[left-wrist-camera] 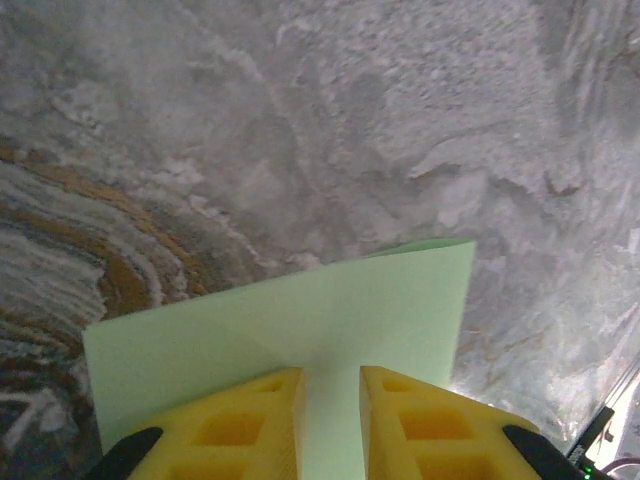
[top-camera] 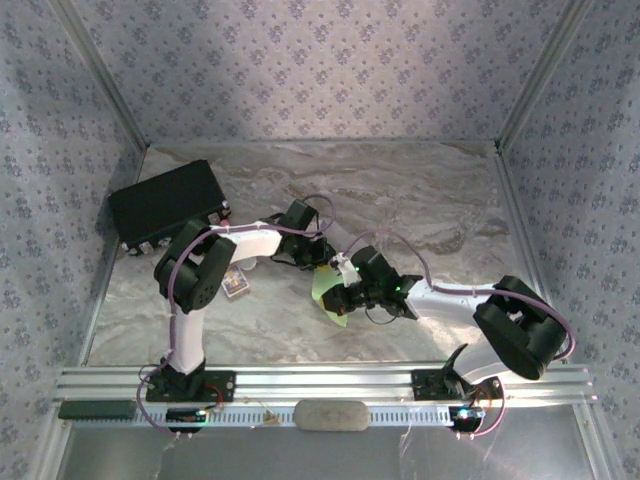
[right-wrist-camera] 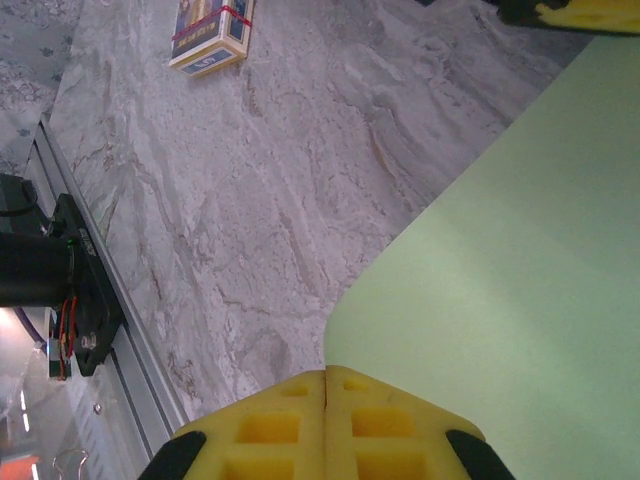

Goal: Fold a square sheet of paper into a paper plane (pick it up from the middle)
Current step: Third fold the triangle at the center of the table.

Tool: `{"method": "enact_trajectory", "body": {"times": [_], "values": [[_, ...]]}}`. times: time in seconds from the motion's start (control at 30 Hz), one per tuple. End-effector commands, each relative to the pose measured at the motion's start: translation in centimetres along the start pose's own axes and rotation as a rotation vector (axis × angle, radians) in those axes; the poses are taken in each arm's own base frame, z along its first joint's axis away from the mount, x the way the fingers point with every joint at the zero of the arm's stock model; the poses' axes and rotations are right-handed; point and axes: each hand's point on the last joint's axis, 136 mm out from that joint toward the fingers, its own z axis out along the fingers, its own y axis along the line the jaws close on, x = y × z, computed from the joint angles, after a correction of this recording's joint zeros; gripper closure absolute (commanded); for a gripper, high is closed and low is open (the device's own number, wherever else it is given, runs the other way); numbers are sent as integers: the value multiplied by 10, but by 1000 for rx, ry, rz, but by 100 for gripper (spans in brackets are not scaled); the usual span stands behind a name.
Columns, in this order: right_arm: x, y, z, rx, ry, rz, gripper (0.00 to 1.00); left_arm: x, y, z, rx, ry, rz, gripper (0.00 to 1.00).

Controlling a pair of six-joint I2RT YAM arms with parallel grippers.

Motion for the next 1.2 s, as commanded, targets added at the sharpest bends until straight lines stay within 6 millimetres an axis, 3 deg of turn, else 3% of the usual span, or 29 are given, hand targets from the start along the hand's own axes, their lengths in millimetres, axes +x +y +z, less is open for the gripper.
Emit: {"method": "enact_trajectory", "body": {"times": [0.0,0.27,0.6,1.17], "values": [[2,-8,1,21,10,11,100,9,12,7,-29,41,6,79],[4,-36,-6,164,8,25,100,16,24,8,-64,50,-6,80],[-3,-67,-18,342,-31,24,100,16,18,1,-55,26,-8,81],[-11,-74,-19,375,-26,5,100,18,18,1,-62,18,-14,81]]}}
